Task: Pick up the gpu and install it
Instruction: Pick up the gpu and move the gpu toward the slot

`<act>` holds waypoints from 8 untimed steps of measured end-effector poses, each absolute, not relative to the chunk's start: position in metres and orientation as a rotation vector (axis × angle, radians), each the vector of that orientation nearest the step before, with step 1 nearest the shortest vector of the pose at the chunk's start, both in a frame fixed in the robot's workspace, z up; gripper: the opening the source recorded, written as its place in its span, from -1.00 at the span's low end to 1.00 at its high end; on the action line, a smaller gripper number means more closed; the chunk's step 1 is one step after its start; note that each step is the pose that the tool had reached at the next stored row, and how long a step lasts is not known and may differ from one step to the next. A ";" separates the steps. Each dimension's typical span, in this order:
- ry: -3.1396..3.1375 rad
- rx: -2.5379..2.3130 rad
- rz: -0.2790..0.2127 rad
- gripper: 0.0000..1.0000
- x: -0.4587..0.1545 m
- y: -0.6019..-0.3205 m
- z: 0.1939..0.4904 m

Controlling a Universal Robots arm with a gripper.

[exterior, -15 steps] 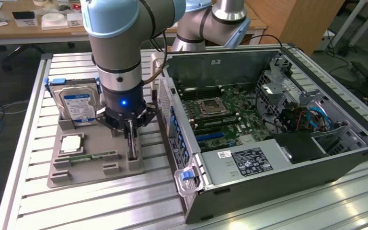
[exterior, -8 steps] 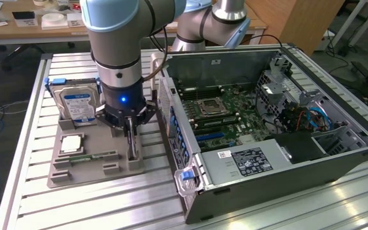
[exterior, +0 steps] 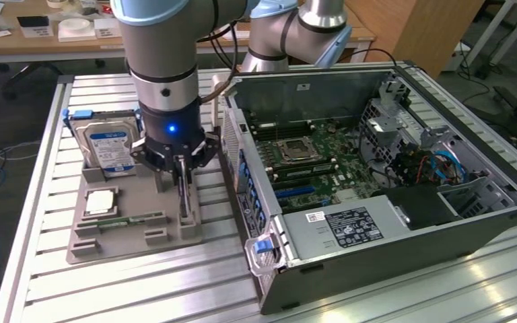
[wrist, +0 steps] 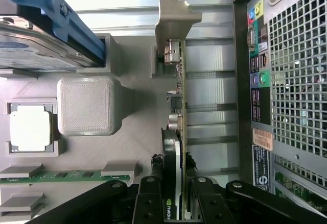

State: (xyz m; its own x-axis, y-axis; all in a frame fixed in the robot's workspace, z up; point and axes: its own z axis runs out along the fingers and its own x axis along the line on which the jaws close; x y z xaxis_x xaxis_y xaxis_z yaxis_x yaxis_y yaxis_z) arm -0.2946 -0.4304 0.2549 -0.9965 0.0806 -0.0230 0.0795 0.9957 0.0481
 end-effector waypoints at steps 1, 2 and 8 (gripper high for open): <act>3.113 0.125 0.074 -0.47 -0.295 -0.430 0.256; 3.113 0.125 0.074 -0.47 -0.295 -0.430 0.256; 3.113 0.125 0.074 -0.47 -0.295 -0.430 0.256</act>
